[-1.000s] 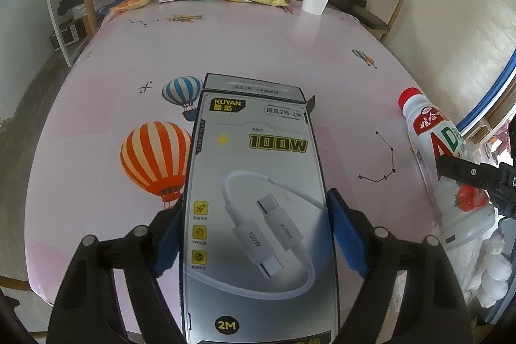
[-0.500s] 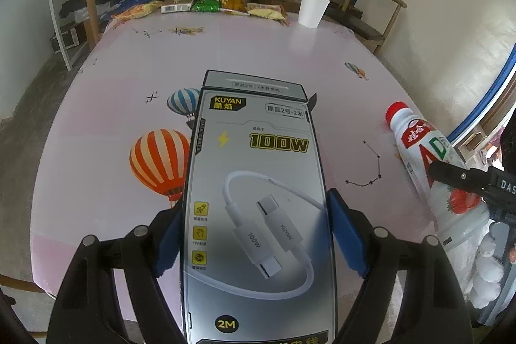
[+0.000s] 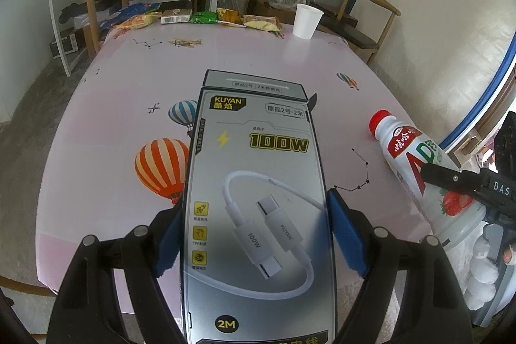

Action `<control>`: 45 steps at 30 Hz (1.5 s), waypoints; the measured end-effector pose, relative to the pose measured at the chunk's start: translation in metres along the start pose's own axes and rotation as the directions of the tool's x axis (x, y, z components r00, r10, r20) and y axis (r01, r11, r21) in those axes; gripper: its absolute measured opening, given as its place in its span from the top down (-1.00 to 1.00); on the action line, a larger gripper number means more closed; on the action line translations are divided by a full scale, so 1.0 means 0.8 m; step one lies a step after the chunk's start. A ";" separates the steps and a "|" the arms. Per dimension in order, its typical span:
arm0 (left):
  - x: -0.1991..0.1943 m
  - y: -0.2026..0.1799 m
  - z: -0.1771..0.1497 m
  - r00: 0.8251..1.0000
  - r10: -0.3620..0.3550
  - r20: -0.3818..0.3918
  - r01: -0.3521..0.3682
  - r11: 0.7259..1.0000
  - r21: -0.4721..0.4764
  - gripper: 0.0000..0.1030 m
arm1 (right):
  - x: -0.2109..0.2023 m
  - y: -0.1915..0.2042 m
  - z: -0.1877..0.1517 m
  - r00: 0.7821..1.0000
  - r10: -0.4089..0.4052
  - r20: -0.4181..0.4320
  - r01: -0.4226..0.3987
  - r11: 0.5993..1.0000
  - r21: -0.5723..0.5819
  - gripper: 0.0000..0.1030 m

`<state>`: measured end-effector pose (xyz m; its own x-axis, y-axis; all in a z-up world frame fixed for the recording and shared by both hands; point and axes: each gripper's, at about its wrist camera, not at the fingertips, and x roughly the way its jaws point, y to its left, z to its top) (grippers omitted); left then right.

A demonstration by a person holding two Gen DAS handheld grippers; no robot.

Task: Collect trash
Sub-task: 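Lift the cable box with the left gripper while the right gripper holds the bottle, then carry the box and bottle over the blue wastebasket with both grippers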

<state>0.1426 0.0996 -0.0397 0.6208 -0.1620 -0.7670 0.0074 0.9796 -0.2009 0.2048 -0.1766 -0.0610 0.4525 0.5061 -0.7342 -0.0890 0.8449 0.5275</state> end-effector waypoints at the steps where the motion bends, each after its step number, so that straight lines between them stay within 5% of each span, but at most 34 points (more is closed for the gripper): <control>1: -0.002 -0.001 -0.002 1.000 0.000 0.001 0.000 1.000 0.000 -0.52 | 0.000 0.000 0.000 1.000 0.001 0.000 -0.001 1.000 0.001 -0.22; 18: -0.030 -0.012 -0.002 0.999 0.004 0.045 -0.005 1.000 0.014 -0.52 | -0.025 0.002 -0.002 0.998 0.040 0.048 -0.040 0.999 0.000 -0.22; 27: -0.051 -0.087 0.008 0.993 -0.091 0.069 0.081 0.988 0.131 -0.52 | -0.103 -0.051 -0.020 0.980 0.053 0.190 -0.069 0.994 0.079 -0.22; 32: -0.047 -0.177 0.020 0.970 -0.243 0.016 0.231 0.939 0.254 -0.52 | -0.187 -0.127 -0.054 0.946 -0.051 0.320 -0.016 0.979 0.203 -0.22; 37: -0.020 -0.294 0.023 0.918 -0.379 -0.114 0.393 0.844 0.365 -0.52 | -0.263 -0.209 -0.103 0.892 -0.209 0.400 0.056 0.931 0.361 -0.22; 41: 0.022 -0.375 0.014 0.871 -0.420 -0.254 0.489 0.783 0.385 -0.52 | -0.300 -0.274 -0.148 0.854 -0.344 0.391 0.120 0.860 0.496 -0.22; 45: 0.066 -0.457 -0.009 0.841 -0.398 -0.367 0.531 0.738 0.417 -0.52 | -0.308 -0.327 -0.182 0.844 -0.389 0.369 0.111 0.801 0.589 -0.22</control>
<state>0.1675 -0.2680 -0.0111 0.2315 -0.5693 -0.7888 0.6614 0.6867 -0.3016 -0.0125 -0.4970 -0.0797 0.7443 0.0343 -0.6670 0.5016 0.6307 0.5921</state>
